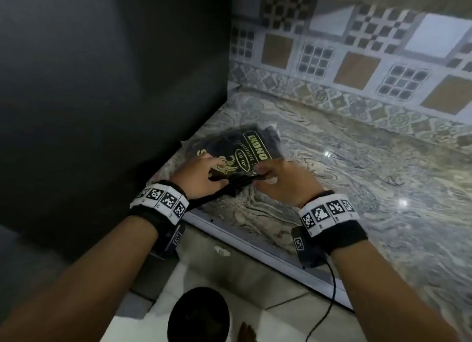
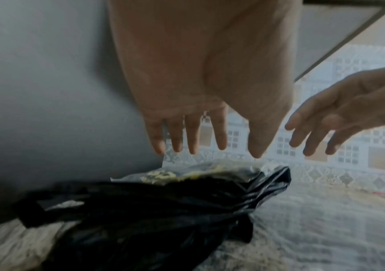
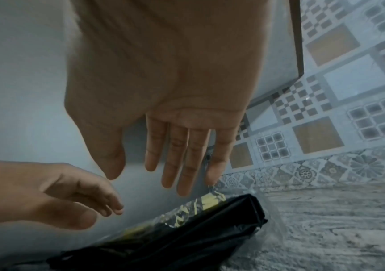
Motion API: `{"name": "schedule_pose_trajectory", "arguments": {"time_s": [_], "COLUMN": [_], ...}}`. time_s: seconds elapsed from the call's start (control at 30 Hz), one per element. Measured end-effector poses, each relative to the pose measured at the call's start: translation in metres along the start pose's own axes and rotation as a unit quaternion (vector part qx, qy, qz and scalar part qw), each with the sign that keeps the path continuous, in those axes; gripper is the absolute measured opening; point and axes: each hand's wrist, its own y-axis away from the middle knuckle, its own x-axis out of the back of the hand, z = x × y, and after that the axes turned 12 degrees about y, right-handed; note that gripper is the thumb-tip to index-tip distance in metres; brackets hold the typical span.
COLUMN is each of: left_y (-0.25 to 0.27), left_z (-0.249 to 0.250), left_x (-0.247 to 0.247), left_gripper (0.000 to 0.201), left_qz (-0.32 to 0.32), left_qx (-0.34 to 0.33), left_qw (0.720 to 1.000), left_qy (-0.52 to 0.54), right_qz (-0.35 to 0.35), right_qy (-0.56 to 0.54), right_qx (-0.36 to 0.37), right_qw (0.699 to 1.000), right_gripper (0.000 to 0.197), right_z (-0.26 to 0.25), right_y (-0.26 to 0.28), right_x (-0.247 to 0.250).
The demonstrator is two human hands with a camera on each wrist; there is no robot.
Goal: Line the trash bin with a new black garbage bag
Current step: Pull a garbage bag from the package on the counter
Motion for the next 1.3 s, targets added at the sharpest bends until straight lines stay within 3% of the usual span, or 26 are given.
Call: {"name": "schedule_pose_trajectory", "arguments": {"time_s": [0.1,0.23,0.43,0.6,0.7,0.93,1.1,1.2,1.3], "left_y": [-0.015,-0.026,-0.033,-0.036,-0.036,-0.034,-0.015,0.021,0.068], "left_z": [-0.010,-0.011,-0.002,0.004,0.004,0.005,0.007,-0.002,-0.014], "left_x": [-0.010,-0.019,-0.009,0.015,0.022,0.023,0.033,0.041,0.036], "left_gripper": [0.044,0.027,0.016,0.017,0.016,0.018,0.027,0.033,0.035], "left_qz": [0.041,0.084,0.139,0.150,0.150,0.163,0.164,0.217,0.296], "left_qx": [-0.003,-0.001,-0.009,0.015,0.020,0.027,0.049,0.094,0.177], "left_qw": [0.998,0.993,0.990,0.987,0.987,0.985,0.982,0.965,0.909], "left_qy": [-0.042,-0.081,-0.008,0.054,0.051,0.059,0.076,0.117,0.232], "right_qz": [0.012,0.001,0.003,0.000,-0.015,0.017,0.038,0.055,0.062], "right_qy": [0.018,0.018,0.035,0.107,0.181,0.190,0.109,0.063,0.035], "right_qx": [0.008,0.024,0.072,0.172,0.180,0.152,0.153,0.157,0.162], "right_qw": [1.000,1.000,0.997,0.979,0.967,0.970,0.982,0.984,0.984], "right_gripper": [0.044,0.042,0.037,0.055,0.068,0.024,0.023,0.023,0.020], "right_z": [0.012,0.019,0.013,-0.029,-0.041,-0.042,-0.043,-0.045,-0.048], "right_y": [-0.015,-0.024,-0.029,-0.041,-0.058,-0.076,-0.067,-0.057,-0.047], "right_x": [-0.009,-0.012,-0.019,-0.049,-0.070,-0.086,-0.079,-0.073,-0.068]}}
